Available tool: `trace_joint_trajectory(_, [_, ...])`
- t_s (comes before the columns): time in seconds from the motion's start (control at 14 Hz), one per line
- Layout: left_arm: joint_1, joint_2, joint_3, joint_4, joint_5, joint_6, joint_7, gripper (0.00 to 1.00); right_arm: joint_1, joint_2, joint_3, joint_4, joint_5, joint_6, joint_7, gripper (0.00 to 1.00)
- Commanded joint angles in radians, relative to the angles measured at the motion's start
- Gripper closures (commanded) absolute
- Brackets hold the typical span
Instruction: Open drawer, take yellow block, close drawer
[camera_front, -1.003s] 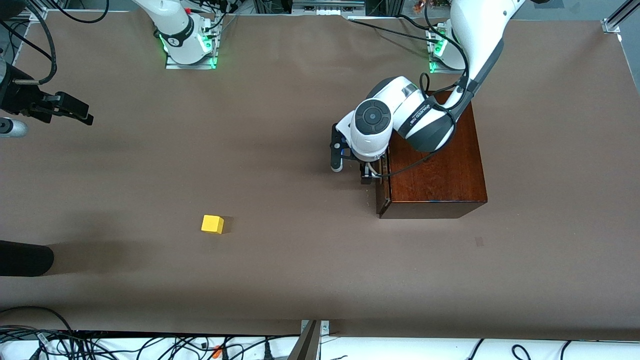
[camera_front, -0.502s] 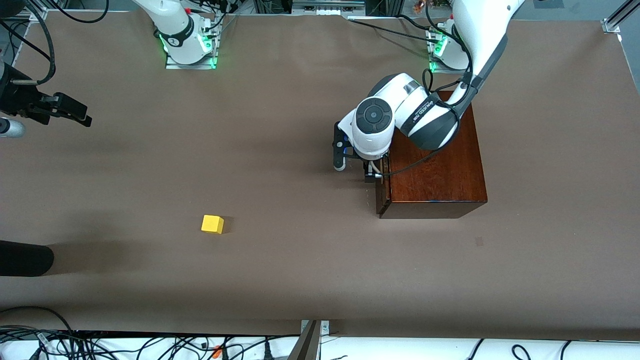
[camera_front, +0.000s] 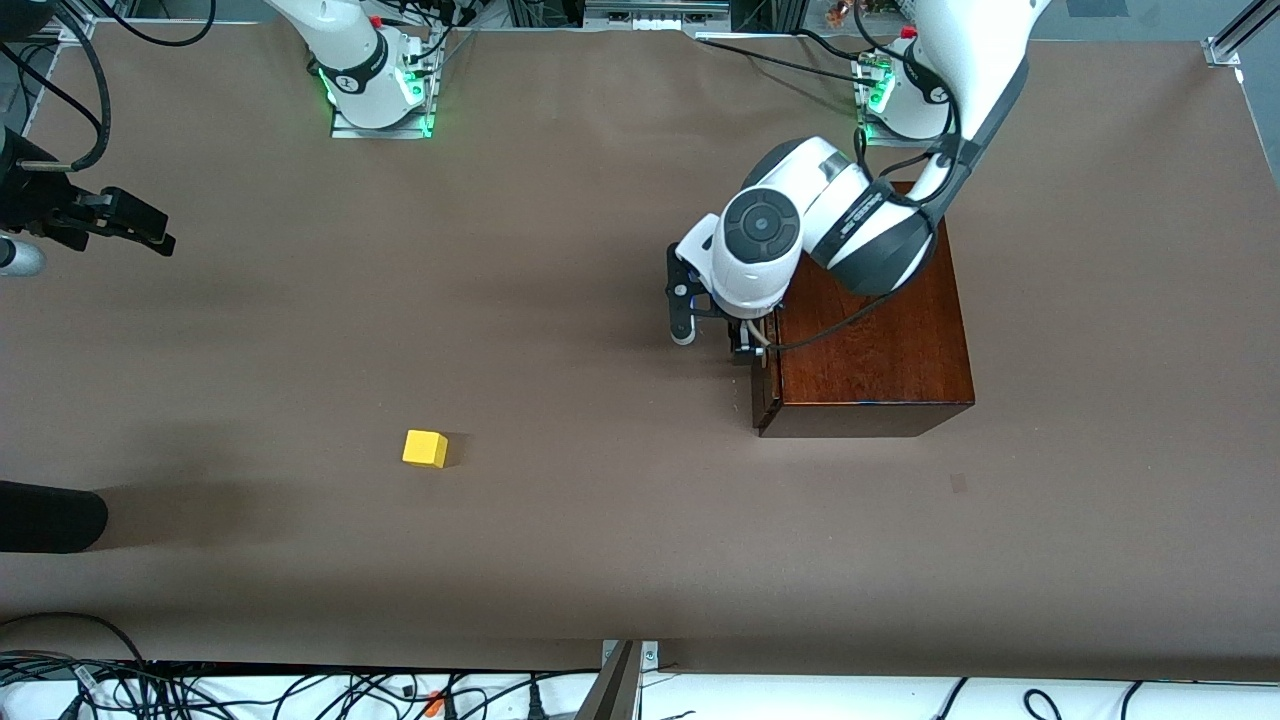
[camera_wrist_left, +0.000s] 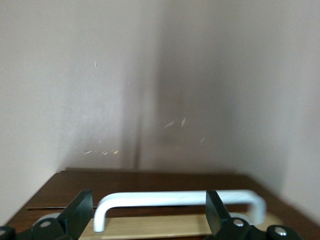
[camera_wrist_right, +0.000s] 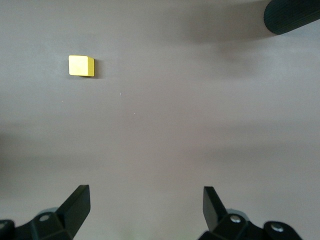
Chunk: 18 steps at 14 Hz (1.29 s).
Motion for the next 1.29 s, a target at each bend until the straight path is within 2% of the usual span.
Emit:
trace_joint_trajectory(0.0, [0.023, -0.098, -0.005, 0.014, -0.120, -0.086, -0.193, 0.00, 0.007, -0.017, 0.008, -0.007, -0.015, 0.010, -0.007, 0.00])
trace_joint_trajectory(0.14, [0.049, -0.149, -0.003, 0.033, -0.154, -0.153, -0.331, 0.00, 0.008, -0.018, 0.008, -0.006, -0.015, 0.010, -0.009, 0.00])
trace_joint_trajectory(0.29, [0.118, -0.184, -0.005, 0.077, -0.154, -0.263, -0.416, 0.00, 0.008, -0.020, 0.009, -0.006, -0.015, 0.010, -0.004, 0.00])
trace_joint_trajectory(0.43, [0.169, -0.208, 0.006, 0.092, -0.132, -0.388, -0.427, 0.00, 0.016, -0.017, 0.009, -0.007, -0.013, 0.021, 0.002, 0.00])
trace_joint_trajectory(0.72, [0.299, -0.279, 0.018, 0.089, -0.120, -0.466, -0.467, 0.00, 0.017, -0.013, 0.009, -0.006, -0.015, 0.026, 0.002, 0.00])
trace_joint_trajectory(0.86, [0.266, -0.331, 0.143, 0.083, -0.120, -0.468, -0.465, 0.00, 0.019, -0.013, 0.009, -0.007, -0.015, 0.026, 0.002, 0.00])
trace_joint_trajectory(0.93, [0.218, -0.357, 0.244, 0.079, -0.114, -0.465, -0.468, 0.00, 0.019, -0.013, 0.009, -0.006, -0.015, 0.026, 0.002, 0.00])
trace_joint_trajectory(1.0, [0.188, -0.374, 0.316, 0.068, -0.121, -0.450, -0.471, 0.00, 0.019, -0.013, 0.009, -0.007, -0.015, 0.026, 0.002, 0.00])
trace_joint_trajectory(1.22, [0.177, -0.432, 0.426, 0.021, -0.124, -0.362, -0.492, 0.00, 0.022, -0.013, 0.009, -0.007, -0.015, 0.026, 0.004, 0.00])
